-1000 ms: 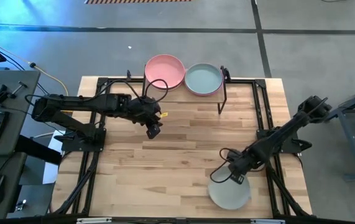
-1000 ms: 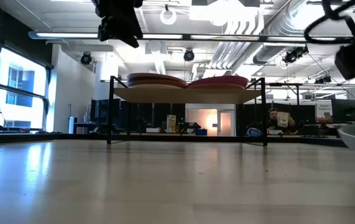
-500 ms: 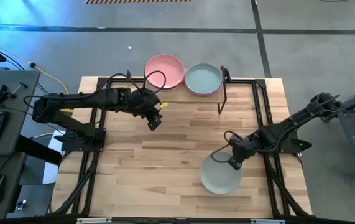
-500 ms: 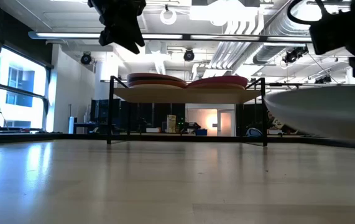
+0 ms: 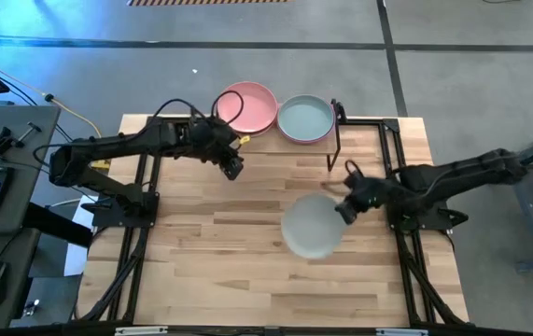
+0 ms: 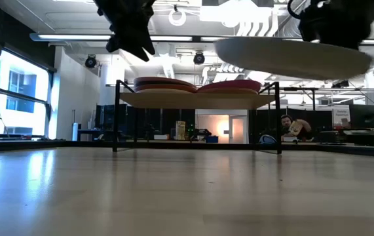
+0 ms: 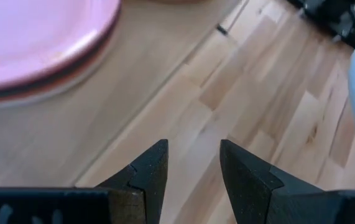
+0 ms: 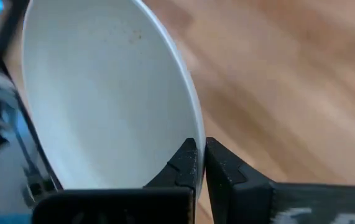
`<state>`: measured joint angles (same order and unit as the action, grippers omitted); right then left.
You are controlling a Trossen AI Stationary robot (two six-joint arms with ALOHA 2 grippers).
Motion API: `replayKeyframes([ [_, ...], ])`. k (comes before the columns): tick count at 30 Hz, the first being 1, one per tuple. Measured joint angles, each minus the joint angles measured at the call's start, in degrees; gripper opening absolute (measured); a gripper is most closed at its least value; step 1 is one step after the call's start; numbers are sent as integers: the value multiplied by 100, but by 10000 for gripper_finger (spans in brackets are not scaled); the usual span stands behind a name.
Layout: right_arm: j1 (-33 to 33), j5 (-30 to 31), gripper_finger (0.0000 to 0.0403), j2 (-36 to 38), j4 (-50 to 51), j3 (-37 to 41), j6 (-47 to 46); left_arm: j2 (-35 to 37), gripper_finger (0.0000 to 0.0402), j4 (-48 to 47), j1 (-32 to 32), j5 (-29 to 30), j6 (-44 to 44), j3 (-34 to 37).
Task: Place and stack plates onto a shelf
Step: Stack the gray plate on top of the blue plate on the shelf
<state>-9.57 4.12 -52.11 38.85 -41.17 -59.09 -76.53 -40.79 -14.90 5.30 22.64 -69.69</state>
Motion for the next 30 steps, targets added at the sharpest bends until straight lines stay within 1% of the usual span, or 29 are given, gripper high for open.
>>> replayKeyframes([
  [8, 1400, -70, 0, 326, -685, -79, 722, 0, 133, 334, -349, -4, 2, 0],
  [15, 2666, -41, 0, 335, -717, -802, 1516, 0, 133, 499, -640, -6, 2, 0],
  [18, 3218, -1, 0, 319, -719, -1141, 2004, 0, 133, 502, -763, -4, 4, 0],
  [21, 3760, -46, 0, 195, -702, -1484, 2485, 0, 133, 502, -883, -2, 6, 0],
  [23, 4109, -186, 0, 50, -691, -1716, 2797, 0, 133, 502, -953, 0, 6, 0],
  [30, 5181, -758, 0, -799, -639, -2479, 3522, 0, 133, 500, -1126, -13, 8, 0],
])
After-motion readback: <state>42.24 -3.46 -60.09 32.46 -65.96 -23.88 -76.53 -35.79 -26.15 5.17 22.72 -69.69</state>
